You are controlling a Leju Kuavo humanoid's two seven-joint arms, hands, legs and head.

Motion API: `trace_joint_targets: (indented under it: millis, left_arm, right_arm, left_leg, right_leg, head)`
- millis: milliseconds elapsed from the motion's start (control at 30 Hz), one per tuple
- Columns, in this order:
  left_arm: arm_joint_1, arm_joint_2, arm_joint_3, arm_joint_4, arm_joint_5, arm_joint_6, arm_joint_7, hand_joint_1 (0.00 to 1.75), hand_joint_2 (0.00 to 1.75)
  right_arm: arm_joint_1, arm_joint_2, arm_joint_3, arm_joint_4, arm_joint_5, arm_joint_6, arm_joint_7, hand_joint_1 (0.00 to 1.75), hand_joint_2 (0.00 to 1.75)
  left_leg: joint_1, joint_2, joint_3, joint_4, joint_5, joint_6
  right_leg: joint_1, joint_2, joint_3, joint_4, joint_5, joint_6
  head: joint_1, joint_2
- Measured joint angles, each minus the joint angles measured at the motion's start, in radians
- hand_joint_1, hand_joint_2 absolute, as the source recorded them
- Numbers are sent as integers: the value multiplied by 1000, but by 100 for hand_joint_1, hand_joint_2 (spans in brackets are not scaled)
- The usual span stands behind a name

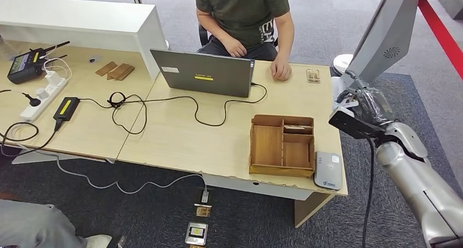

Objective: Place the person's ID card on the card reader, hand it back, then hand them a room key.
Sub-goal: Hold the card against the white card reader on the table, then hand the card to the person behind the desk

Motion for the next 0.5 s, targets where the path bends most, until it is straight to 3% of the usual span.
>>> trace_joint_targets:
  millis: [300,500]
  left_arm:
    - [1,-1,0,0,-10,-13,-5,0,0]
    - [-1,-1,-1,0,-32,-26,-29,0,0]
  right_arm:
    - [-65,57,20,-28,37,12,-28,175,175]
    - [-87,151,35,-33,97,10,-37,175,175]
  left_leg:
    - [0,0,-1,0,0,0]
    - [1,1,-1,0,0,0]
  right_leg:
    - [0,0,0,0,0,0]
    - [1,0,-1,1,0,0]
  head:
    - [0,0]
    - [0,0]
